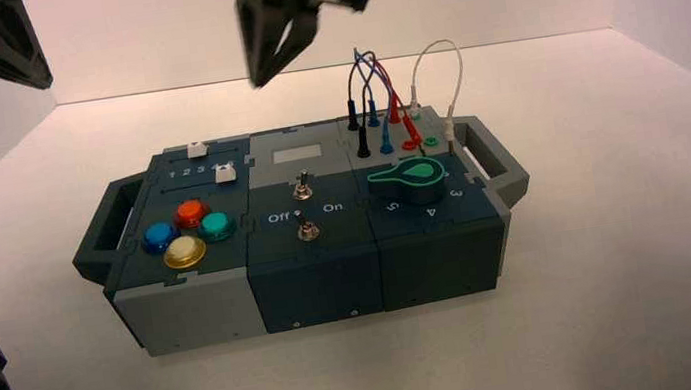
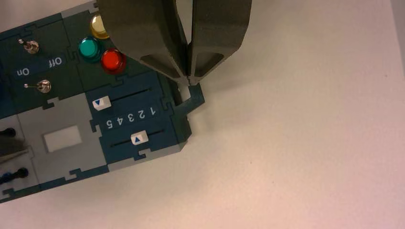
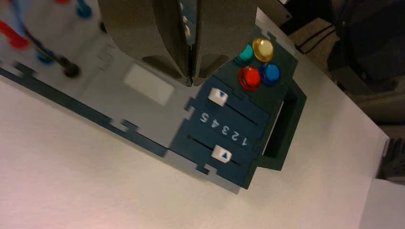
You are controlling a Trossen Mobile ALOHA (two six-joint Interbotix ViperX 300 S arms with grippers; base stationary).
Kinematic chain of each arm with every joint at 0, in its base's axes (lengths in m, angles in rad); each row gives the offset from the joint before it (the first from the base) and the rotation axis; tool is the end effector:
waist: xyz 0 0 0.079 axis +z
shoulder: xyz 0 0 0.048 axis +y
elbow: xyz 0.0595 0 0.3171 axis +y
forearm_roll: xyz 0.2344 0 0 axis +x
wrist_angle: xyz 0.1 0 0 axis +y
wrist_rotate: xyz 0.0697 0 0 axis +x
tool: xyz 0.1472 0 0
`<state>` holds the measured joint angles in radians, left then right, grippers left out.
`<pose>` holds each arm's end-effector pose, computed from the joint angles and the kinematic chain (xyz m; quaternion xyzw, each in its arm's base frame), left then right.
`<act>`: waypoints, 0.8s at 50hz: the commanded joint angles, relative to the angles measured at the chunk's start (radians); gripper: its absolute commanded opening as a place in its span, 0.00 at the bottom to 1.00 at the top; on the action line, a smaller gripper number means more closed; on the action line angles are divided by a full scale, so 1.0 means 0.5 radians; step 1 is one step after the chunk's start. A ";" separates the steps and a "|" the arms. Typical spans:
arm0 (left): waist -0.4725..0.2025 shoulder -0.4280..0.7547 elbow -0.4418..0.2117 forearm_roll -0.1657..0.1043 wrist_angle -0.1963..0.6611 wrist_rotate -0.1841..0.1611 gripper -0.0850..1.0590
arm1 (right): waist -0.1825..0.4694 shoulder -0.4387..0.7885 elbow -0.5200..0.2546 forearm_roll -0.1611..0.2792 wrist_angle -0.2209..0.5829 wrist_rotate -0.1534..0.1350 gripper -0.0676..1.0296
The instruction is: Move the top slider to position 1.
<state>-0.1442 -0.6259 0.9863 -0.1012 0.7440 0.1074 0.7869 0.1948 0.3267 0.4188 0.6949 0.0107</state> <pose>0.2682 -0.0539 0.1079 0.0337 0.5215 -0.0990 0.8468 0.3066 0.3876 0.0670 -0.0191 0.5973 0.3212 0.7346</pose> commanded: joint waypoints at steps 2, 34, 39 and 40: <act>-0.003 -0.031 -0.055 0.000 -0.018 -0.003 0.05 | 0.012 0.117 -0.193 0.043 0.040 -0.003 0.04; -0.003 -0.031 -0.049 -0.003 -0.018 -0.003 0.05 | 0.015 0.500 -0.549 0.132 0.147 -0.006 0.04; -0.003 -0.028 -0.049 -0.003 -0.018 -0.003 0.05 | 0.015 0.525 -0.565 0.135 0.150 -0.006 0.04; -0.003 -0.028 -0.049 -0.003 -0.018 -0.003 0.05 | 0.012 0.528 -0.565 0.132 0.150 -0.006 0.04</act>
<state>-0.1442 -0.6366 0.9863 -0.1012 0.7409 0.1058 0.7885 0.4771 0.0736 0.4771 0.7701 0.0092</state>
